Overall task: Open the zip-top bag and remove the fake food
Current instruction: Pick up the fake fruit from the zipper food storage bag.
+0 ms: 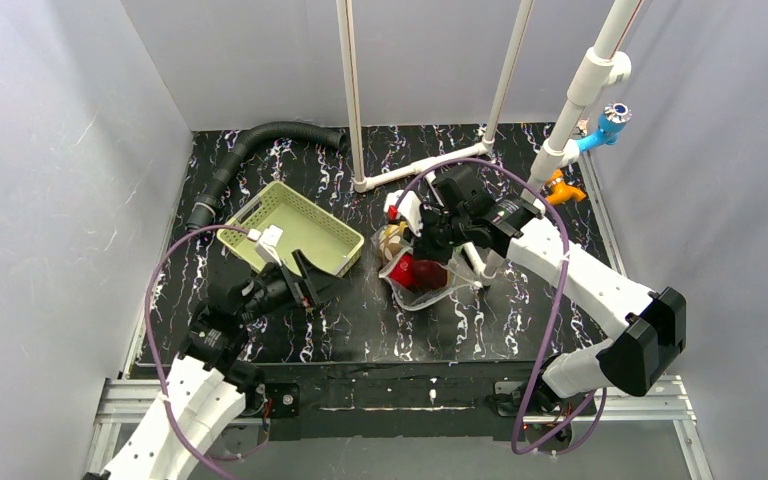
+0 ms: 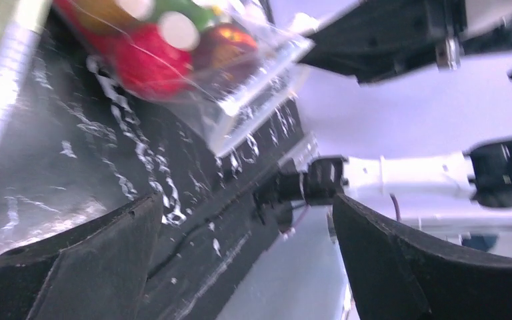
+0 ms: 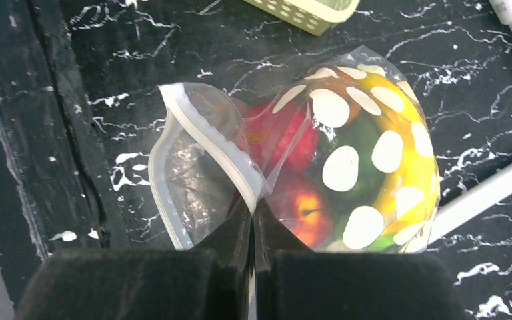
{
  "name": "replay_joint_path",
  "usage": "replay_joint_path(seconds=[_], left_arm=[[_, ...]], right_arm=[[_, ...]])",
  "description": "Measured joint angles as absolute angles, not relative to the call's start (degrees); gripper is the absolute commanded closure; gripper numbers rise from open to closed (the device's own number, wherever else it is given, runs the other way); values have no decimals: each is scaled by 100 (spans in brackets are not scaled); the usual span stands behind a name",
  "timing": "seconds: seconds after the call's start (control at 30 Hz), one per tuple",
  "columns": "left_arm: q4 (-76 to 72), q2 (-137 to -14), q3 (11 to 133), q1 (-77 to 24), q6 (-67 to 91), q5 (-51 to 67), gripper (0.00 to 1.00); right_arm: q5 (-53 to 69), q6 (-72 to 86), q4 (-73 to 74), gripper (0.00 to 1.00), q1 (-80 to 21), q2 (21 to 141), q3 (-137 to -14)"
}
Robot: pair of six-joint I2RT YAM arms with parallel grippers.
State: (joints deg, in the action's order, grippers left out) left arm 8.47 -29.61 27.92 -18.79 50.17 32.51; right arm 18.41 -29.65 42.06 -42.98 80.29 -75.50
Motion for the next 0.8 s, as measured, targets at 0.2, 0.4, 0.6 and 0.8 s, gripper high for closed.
replay_joint_path(seconds=[0.2, 0.4, 0.6, 0.8], left_arm=[[252, -3052, 2718, -3481, 5284, 2600, 4], [-880, -3645, 2425, -4648, 4954, 1310, 4], [-1566, -4440, 2432, -5981, 4250, -416, 4], [-2014, -4862, 2469, -6337, 3918, -961, 4]], right_arm=[[2237, -2770, 4145, 99, -4292, 8029, -7566], [2768, -2556, 4145, 99, -4097, 7955, -7594], [3199, -2397, 4132, 99, -3859, 7872, -7592], [3354, -2394, 4134, 99, -3859, 7894, -7592]])
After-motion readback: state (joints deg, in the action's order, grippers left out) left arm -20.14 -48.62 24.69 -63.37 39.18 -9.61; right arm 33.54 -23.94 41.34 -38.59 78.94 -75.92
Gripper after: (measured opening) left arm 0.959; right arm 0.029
